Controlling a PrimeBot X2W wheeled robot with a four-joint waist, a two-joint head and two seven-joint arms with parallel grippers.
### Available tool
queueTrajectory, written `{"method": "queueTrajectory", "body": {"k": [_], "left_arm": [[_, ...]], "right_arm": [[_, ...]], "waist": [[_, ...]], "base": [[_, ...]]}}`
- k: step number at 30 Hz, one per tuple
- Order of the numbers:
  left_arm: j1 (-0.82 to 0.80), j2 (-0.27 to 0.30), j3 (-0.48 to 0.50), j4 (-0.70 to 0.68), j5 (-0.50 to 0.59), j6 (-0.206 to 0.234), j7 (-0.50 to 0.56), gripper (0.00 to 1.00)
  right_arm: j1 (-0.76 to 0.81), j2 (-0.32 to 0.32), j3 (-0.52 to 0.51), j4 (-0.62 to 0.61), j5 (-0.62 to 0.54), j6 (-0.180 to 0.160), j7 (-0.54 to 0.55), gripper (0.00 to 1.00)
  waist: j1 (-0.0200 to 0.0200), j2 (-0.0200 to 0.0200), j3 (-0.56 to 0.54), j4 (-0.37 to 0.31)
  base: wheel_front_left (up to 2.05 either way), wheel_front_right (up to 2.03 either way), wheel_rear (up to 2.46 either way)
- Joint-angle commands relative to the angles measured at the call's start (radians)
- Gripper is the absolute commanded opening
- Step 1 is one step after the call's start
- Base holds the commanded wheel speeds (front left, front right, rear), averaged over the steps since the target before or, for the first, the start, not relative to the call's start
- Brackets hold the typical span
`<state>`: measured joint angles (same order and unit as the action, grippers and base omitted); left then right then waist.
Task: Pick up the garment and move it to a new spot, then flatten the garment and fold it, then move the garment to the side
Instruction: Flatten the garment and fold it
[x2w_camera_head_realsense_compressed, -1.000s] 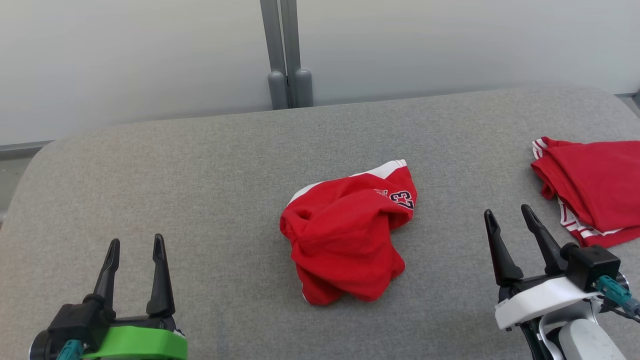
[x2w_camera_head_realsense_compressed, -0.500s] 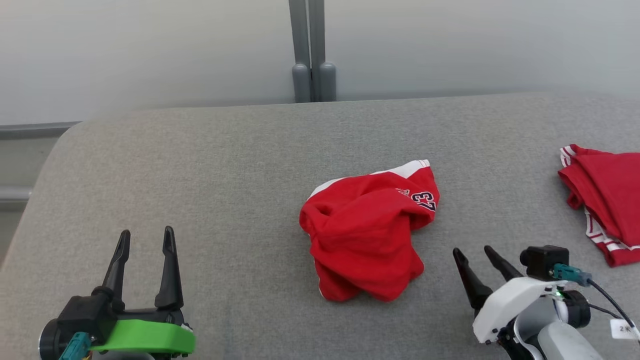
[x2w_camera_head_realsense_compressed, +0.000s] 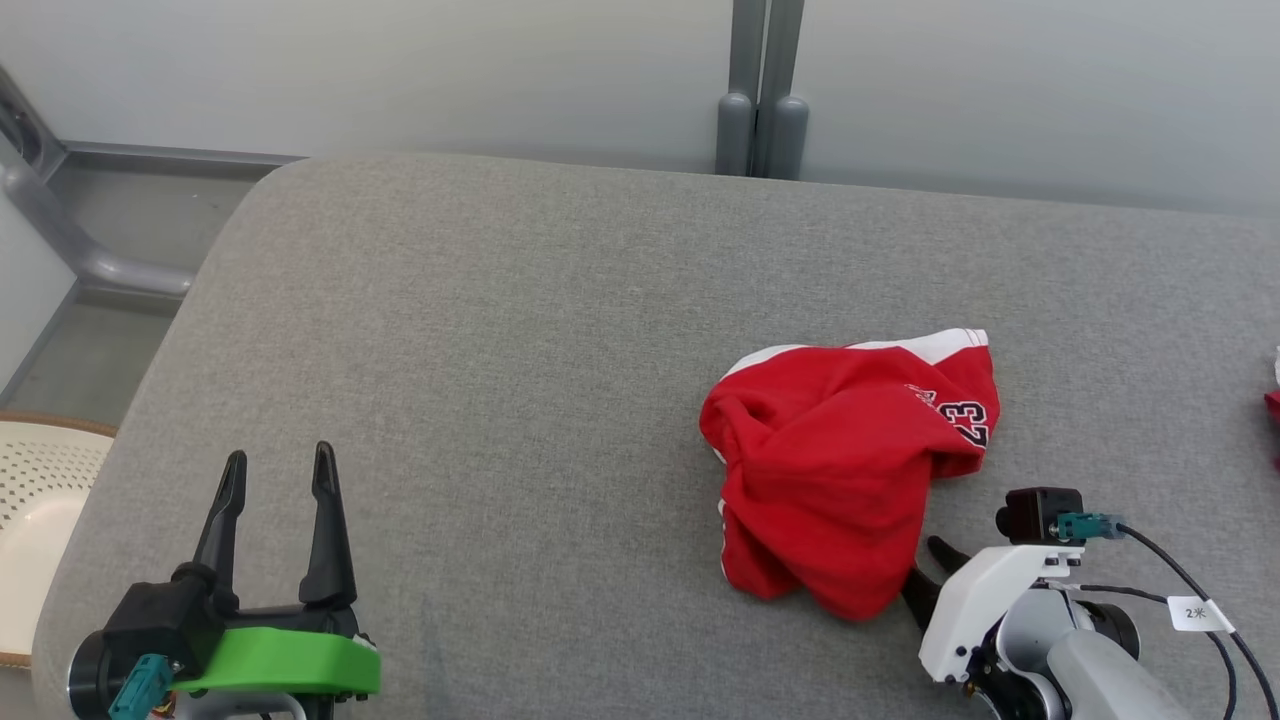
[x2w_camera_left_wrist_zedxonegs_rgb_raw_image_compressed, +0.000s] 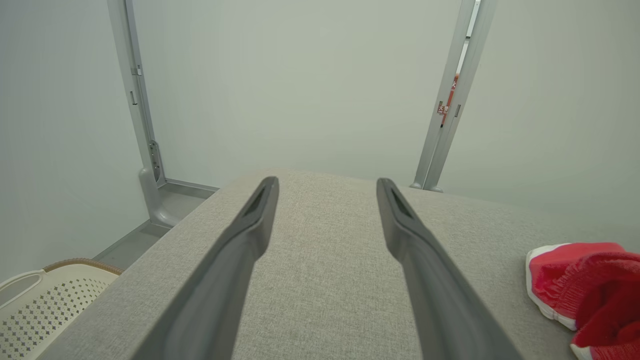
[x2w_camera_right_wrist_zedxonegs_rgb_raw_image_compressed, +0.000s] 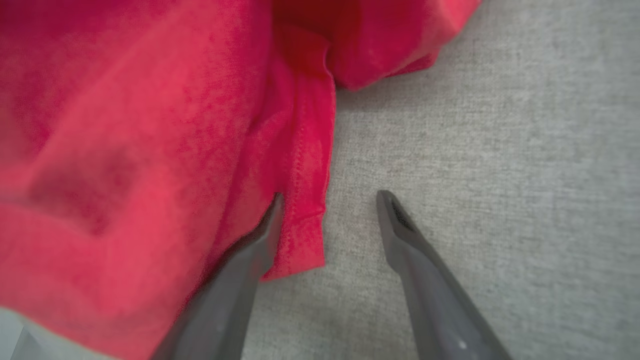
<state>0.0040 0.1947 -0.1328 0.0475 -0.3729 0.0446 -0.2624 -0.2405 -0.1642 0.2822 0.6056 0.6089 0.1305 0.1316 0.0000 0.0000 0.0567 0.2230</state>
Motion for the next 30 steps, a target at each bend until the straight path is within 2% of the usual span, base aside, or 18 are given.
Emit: {"method": "queueTrajectory", "body": {"k": [1, 2, 9, 15, 23, 26, 30], "left_arm": [[-0.007, -0.006, 0.005, 0.004, 0.007, -0.004, -0.003, 1.00], [-0.006, -0.009, 0.006, 0.006, 0.007, -0.006, -0.003, 1.00], [-0.003, -0.014, 0.017, 0.012, 0.014, -0.016, -0.003, 1.00], [0.009, -0.021, 0.021, 0.016, 0.018, -0.022, -0.003, 1.00], [0.017, -0.035, 0.023, 0.028, 0.018, -0.030, -0.003, 1.00], [0.012, -0.039, 0.022, 0.032, 0.022, -0.034, -0.003, 1.00], [-0.002, -0.041, 0.019, 0.035, 0.026, -0.040, -0.003, 1.00]], "right_arm": [[0.006, 0.001, 0.018, 0.021, 0.010, 0.000, 0.009, 0.16], [0.007, 0.000, 0.028, 0.024, 0.017, 0.001, 0.007, 0.00], [-0.011, -0.040, 0.055, 0.004, 0.042, 0.000, -0.051, 0.00], [-0.019, -0.099, 0.033, -0.055, 0.011, 0.000, -0.088, 0.00], [0.052, -0.171, -0.118, -0.225, -0.099, 0.000, 0.003, 0.00], [0.102, -0.165, -0.205, -0.299, -0.155, 0.000, 0.059, 0.00], [0.174, -0.116, -0.323, -0.380, -0.239, 0.000, 0.142, 0.00]], "waist": [[0.0000, 0.0000, 0.010, 0.014], [0.0000, 0.0000, 0.009, 0.012], [0.0000, 0.0000, -0.001, -0.031], [0.0000, 0.0000, -0.015, -0.092], [0.0000, 0.0000, -0.021, -0.181], [0.0000, 0.0000, -0.014, -0.200], [0.0000, 0.0000, 0.005, -0.212]], "base": [[0.00, 0.00, 0.00], [0.00, 0.00, 0.00], [0.00, 0.00, 0.00], [0.00, 0.00, 0.00], [0.00, 0.00, 0.00], [0.00, 0.00, 0.00], [0.00, 0.00, 0.00]]}}
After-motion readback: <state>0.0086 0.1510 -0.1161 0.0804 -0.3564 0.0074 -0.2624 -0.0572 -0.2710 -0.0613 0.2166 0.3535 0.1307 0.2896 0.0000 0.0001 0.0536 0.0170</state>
